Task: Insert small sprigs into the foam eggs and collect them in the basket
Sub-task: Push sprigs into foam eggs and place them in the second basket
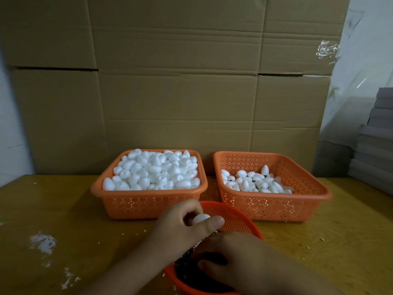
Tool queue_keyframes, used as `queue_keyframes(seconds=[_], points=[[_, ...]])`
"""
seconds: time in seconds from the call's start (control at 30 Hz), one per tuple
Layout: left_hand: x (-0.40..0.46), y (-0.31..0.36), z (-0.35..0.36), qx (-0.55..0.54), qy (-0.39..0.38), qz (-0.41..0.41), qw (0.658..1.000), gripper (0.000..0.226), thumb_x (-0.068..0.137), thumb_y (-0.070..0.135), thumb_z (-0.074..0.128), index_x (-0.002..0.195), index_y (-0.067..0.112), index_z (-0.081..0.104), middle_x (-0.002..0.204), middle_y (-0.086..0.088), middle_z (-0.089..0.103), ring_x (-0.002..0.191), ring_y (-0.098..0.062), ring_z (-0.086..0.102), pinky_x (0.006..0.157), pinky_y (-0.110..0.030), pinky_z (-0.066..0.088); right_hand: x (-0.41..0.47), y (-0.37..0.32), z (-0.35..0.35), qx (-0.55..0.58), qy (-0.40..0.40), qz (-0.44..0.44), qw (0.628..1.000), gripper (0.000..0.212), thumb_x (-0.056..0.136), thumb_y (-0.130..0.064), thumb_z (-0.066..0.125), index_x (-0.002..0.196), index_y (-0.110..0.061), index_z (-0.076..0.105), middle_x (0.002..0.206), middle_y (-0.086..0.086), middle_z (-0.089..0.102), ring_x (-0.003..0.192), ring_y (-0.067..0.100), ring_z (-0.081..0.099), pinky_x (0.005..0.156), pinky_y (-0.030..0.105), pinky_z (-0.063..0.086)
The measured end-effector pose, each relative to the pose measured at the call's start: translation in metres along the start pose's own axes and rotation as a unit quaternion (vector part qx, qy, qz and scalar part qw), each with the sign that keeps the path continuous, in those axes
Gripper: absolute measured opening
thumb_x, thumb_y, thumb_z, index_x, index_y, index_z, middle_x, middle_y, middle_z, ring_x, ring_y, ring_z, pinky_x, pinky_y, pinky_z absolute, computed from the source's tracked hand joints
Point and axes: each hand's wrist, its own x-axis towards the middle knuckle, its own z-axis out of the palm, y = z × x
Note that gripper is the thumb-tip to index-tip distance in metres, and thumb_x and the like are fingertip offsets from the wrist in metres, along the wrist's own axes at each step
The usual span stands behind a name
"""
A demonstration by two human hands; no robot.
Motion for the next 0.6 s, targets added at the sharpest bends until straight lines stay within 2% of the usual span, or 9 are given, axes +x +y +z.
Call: queue_keyframes(seconds=[0.23,0.43,0.6], points=[[-0.0009,-0.0029,0.0006,0.024,0.005,-0.015,1.0,0.048,0.056,0.071,0.071,0.069,0.031,0.048,0.059,0.015,0.048,0.057,0.002,0.044,0.055,-0.017,0.039,-0.0004,0.0006,0.0011,-0.001,-0.001,-0.005,1.0,0.035,0.091,-0.046,0.043,0.125,-0.045,0.05,0.126,-0.013,0.059,0.109,0.005,0.058,0.092,0.035,0.049],[-0.0012,-0.0063,0.0003,0.046,0.006,-0.023,0.999,0.054,0.056,0.07,0.073,0.081,0.029,0.049,0.069,0.012,0.055,0.064,0.0,0.05,0.061,-0.025,0.046,0.0003,0.0033,0.003,0.012,0.007,-0.007,1.0,0.039,0.091,-0.047,0.044,0.13,-0.051,0.041,0.13,-0.018,0.053,0.111,0.002,0.055,0.093,0.029,0.048],[-0.001,-0.0075,0.001,0.04,0.004,-0.017,0.999,0.051,0.056,0.067,0.075,0.086,0.033,0.052,0.079,0.008,0.062,0.07,-0.001,0.056,0.064,-0.025,0.048,-0.0005,0.0032,0.0036,0.007,0.013,-0.009,1.0,0.038,0.091,-0.046,0.044,0.129,-0.051,0.044,0.13,-0.018,0.053,0.111,0.001,0.054,0.093,0.029,0.047]])
